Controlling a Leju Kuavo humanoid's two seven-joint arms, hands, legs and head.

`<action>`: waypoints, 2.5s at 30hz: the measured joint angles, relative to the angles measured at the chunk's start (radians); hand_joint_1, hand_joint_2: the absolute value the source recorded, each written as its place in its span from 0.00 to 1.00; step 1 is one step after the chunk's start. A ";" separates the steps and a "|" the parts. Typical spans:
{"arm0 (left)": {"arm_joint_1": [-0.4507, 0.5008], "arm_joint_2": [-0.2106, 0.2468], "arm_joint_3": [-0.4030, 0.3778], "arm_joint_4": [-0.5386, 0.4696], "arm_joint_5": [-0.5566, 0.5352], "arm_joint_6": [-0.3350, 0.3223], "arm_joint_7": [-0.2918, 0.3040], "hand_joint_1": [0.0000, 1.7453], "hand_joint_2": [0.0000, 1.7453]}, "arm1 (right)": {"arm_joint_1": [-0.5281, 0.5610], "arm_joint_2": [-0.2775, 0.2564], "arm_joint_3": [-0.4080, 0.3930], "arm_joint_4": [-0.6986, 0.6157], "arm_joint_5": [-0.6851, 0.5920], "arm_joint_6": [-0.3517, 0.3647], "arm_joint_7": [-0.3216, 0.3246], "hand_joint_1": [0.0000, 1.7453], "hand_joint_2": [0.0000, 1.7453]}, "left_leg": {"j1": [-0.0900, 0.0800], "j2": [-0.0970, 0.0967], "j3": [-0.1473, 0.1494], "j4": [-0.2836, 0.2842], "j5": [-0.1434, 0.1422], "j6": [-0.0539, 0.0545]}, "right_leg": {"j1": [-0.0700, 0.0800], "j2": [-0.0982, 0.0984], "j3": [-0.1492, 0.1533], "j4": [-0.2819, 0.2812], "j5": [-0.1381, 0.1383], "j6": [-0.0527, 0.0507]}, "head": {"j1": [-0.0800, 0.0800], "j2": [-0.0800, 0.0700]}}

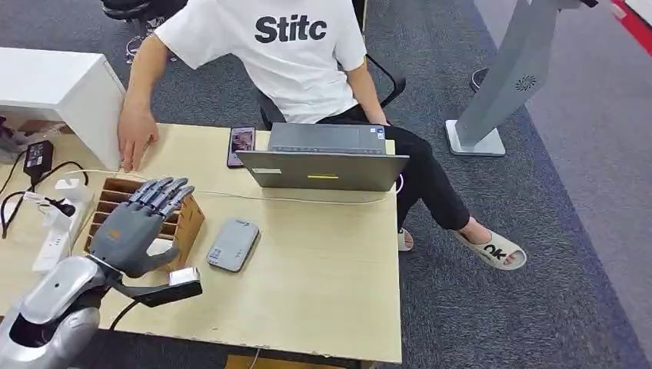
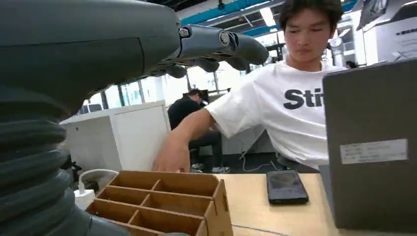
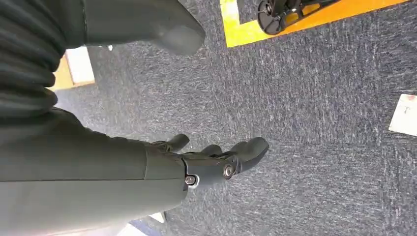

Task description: Pass the card to the sensor for recognition and then transmit it.

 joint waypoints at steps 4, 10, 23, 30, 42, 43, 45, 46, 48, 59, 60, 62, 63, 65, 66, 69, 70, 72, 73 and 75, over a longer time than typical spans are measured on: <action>0.038 0.067 -0.004 -0.055 0.060 -0.019 -0.014 0.00 1.00 | 0.000 0.000 -0.015 0.000 -0.003 -0.006 -0.002 0.00 1.00 | 0.000 0.000 0.000 0.000 0.000 0.000 | 0.000 0.000 -0.001 0.000 0.000 0.000 | 0.000 0.000; 0.089 0.149 -0.004 -0.122 0.136 -0.055 -0.015 0.00 1.00 | 0.000 0.000 -0.025 0.000 -0.004 -0.006 -0.002 0.00 1.00 | 0.000 0.000 0.000 0.000 0.000 0.000 | 0.000 0.000 -0.001 0.000 0.000 0.000 | 0.000 0.000; 0.276 0.272 0.045 -0.195 0.060 -0.027 0.077 0.00 1.00 | 0.000 0.000 -0.047 0.000 0.000 -0.009 -0.002 0.00 1.00 | 0.000 0.000 0.000 0.000 0.000 0.000 | 0.000 0.000 -0.001 0.000 -0.001 0.000 | 0.000 0.000; 0.312 0.262 0.061 -0.194 0.024 -0.016 0.078 0.00 1.00 | 0.000 0.003 -0.049 0.000 0.000 -0.009 -0.002 0.00 1.00 | 0.000 0.000 0.000 0.000 0.000 0.000 | 0.000 0.000 -0.001 0.000 -0.001 0.000 | 0.000 0.000; 0.328 0.205 0.112 -0.149 -0.067 0.012 0.134 0.00 1.00 | 0.000 0.003 -0.049 0.000 0.017 -0.008 0.006 0.00 1.00 | 0.000 0.000 0.000 0.000 0.000 0.000 | 0.000 -0.001 -0.001 0.000 -0.001 0.000 | 0.001 0.000; 0.327 0.193 0.116 -0.137 -0.085 0.017 0.139 0.00 1.00 | 0.000 0.003 -0.049 0.000 0.020 -0.008 0.006 0.00 1.00 | 0.000 0.000 0.000 0.000 0.000 0.000 | 0.000 -0.001 -0.001 0.000 -0.001 0.000 | 0.000 0.000; 0.323 0.166 0.124 -0.112 -0.110 0.027 0.155 0.00 1.00 | 0.000 0.005 -0.049 0.000 0.024 -0.008 0.006 0.00 1.00 | 0.000 0.000 0.000 0.000 0.000 0.000 | 0.000 -0.001 -0.001 0.000 -0.001 0.000 | 0.000 0.000; 0.320 0.153 0.131 -0.099 -0.124 0.034 0.160 0.00 1.00 | 0.000 0.005 -0.049 0.000 0.025 -0.008 0.006 0.00 1.00 | 0.000 0.000 0.000 0.000 0.000 0.000 | 0.000 -0.001 -0.001 0.000 0.000 0.000 | 0.001 0.000; 0.311 0.128 0.141 -0.071 -0.152 0.048 0.174 0.00 1.00 | 0.000 0.006 -0.049 0.000 0.033 -0.008 0.008 0.00 1.00 | 0.000 0.000 0.000 0.000 0.000 0.000 | 0.000 -0.001 -0.001 0.000 0.000 0.000 | 0.000 0.000; 0.271 0.005 0.223 0.072 -0.225 0.094 0.203 0.00 1.00 | -0.002 0.008 -0.049 0.000 0.065 -0.004 0.018 0.00 1.00 | 0.000 0.000 0.000 0.000 0.000 0.000 | 0.000 -0.001 -0.001 0.000 0.000 0.000 | 0.000 0.000; 0.269 -0.001 0.229 0.080 -0.226 0.095 0.203 0.00 1.00 | -0.002 0.008 -0.049 0.000 0.065 -0.002 0.018 0.00 1.00 | 0.000 0.000 0.000 0.000 0.000 0.000 | 0.000 0.000 -0.001 0.000 0.000 0.000 | 0.000 0.000; 0.267 -0.012 0.235 0.091 -0.226 0.097 0.203 0.00 1.00 | -0.001 0.008 -0.049 0.000 0.066 -0.001 0.018 0.00 1.00 | 0.000 0.000 0.000 0.000 0.000 0.000 | 0.000 0.000 -0.001 0.000 0.000 0.000 | 0.000 0.000; 0.265 -0.016 0.235 0.096 -0.226 0.097 0.203 0.00 1.00 | -0.002 0.008 -0.049 0.000 0.066 -0.001 0.018 0.00 1.00 | 0.000 0.000 0.000 0.000 0.000 0.000 | 0.000 0.000 -0.001 0.000 0.000 0.000 | 0.000 0.000; 0.265 -0.023 0.237 0.104 -0.226 0.097 0.203 0.00 1.00 | -0.002 0.008 -0.049 0.000 0.066 0.000 0.018 0.00 1.00 | 0.000 0.000 0.000 0.000 0.000 0.000 | 0.000 0.000 -0.001 0.000 0.000 0.000 | 0.000 0.000; 0.264 -0.026 0.237 0.107 -0.226 0.097 0.203 0.00 1.00 | -0.002 0.008 -0.049 0.000 0.066 0.000 0.018 0.00 1.00 | 0.000 0.000 0.000 0.000 0.000 0.000 | 0.000 0.000 -0.001 0.000 0.000 0.000 | 0.000 0.000; 0.260 -0.036 0.242 0.122 -0.230 0.099 0.203 0.00 1.00 | -0.002 0.008 -0.048 0.000 0.073 0.002 0.018 0.00 1.00 | 0.000 0.000 0.000 0.000 0.000 0.000 | 0.000 0.000 -0.001 0.000 0.000 0.000 | 0.000 0.000; 0.257 -0.041 0.246 0.129 -0.235 0.103 0.203 0.00 1.00 | -0.002 0.008 -0.048 0.000 0.075 0.003 0.018 0.00 1.00 | 0.000 0.000 0.000 0.000 0.000 0.000 | 0.000 0.000 -0.001 0.000 0.000 0.000 | 0.000 0.000; 0.248 -0.054 0.256 0.148 -0.245 0.118 0.203 0.00 1.00 | -0.003 0.008 -0.047 0.000 0.078 0.006 0.019 0.00 1.00 | 0.000 0.000 0.000 0.000 0.000 0.000 | 0.000 0.000 -0.001 0.000 0.000 0.000 | 0.000 0.000; 0.245 -0.060 0.259 0.157 -0.247 0.124 0.203 0.00 1.00 | -0.003 0.008 -0.046 0.000 0.082 0.006 0.019 0.00 1.00 | 0.000 0.000 0.000 0.000 0.000 0.000 | 0.000 0.000 -0.001 0.000 0.000 0.000 | 0.000 0.000; 0.240 -0.070 0.264 0.176 -0.251 0.135 0.198 0.00 1.00 | -0.004 0.008 -0.046 0.000 0.087 0.006 0.023 0.00 1.00 | 0.000 0.000 0.000 0.000 0.000 0.000 | 0.000 0.000 -0.001 0.000 0.000 0.000 | 0.000 0.000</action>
